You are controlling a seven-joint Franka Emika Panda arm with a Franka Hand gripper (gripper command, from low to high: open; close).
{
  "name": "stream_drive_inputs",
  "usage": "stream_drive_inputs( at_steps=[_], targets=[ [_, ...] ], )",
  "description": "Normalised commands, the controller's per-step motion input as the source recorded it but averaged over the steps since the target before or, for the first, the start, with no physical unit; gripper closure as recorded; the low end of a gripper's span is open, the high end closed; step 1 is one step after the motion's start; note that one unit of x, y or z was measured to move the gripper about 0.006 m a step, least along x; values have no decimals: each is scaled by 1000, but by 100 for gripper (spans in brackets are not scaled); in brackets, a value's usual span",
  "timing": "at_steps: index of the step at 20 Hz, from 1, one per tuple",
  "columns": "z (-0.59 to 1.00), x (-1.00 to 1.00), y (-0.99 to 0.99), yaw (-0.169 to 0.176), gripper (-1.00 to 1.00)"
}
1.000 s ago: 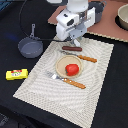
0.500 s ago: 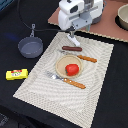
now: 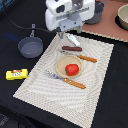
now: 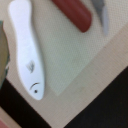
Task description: Interact with the objects in diverse but meaningful ways.
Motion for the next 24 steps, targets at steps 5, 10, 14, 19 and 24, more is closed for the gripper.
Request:
stream_drive_inputs(
  at_steps=[5,10,14,19,24],
  targets=[
    [127,-530,-688,0,-100],
    [28,-528,-687,0,-100],
    [0,-534,-709,0,-100],
    [-149,-549,-730,0,-100],
    [-341,-419,-531,94,-100]
  ],
)
